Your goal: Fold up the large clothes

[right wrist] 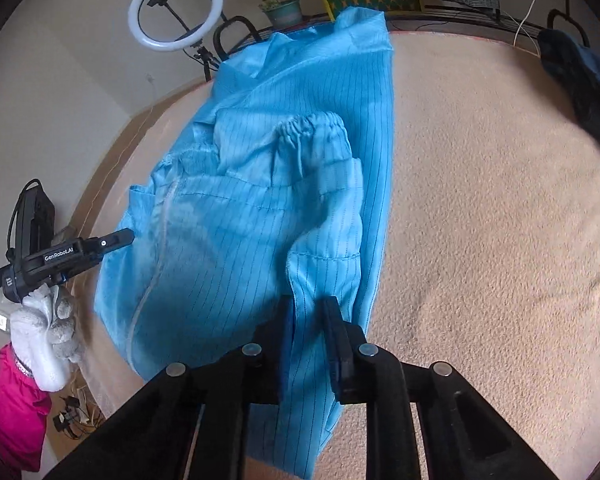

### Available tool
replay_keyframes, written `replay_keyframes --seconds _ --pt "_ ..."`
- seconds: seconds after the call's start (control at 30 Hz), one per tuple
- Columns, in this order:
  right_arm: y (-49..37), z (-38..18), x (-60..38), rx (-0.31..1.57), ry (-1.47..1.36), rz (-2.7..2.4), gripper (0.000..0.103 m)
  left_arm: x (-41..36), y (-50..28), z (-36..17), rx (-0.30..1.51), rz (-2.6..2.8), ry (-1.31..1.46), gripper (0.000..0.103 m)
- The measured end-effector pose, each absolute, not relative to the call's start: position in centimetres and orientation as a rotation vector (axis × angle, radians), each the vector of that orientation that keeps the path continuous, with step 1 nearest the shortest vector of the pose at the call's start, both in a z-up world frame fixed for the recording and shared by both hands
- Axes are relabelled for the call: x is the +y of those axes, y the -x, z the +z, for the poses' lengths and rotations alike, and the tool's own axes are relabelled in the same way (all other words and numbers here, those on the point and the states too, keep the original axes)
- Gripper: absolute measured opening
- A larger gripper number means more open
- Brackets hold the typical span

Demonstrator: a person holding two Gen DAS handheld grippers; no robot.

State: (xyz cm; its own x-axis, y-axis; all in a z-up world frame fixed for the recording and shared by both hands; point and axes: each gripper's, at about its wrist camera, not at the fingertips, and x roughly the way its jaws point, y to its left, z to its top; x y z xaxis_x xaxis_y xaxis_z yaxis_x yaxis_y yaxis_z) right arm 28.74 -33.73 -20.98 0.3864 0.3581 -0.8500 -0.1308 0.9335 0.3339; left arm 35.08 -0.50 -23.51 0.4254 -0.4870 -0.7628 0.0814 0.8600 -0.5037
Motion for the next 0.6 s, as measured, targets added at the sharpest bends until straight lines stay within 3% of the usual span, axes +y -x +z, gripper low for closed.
replay_keyframes --seconds 0.03,0.37,0.6 --pt "-28.6 -20.3 -33.9 1.115 -0.225 0.331 0.026 -0.4 -35.2 -22.6 1.059 -0.375 0.419 0.019" --pt "-32.4 -13.4 -36.8 0.916 -0.159 0.284 0.044 -1.2 -41.7 -13.6 0.903 -0.471 0.432 0.019" --pt "-40.4 -10.9 -38.5 0.885 -0.179 0.284 0.058 -4.1 -48.9 -11.7 0.883 -0.495 0.349 0.019"
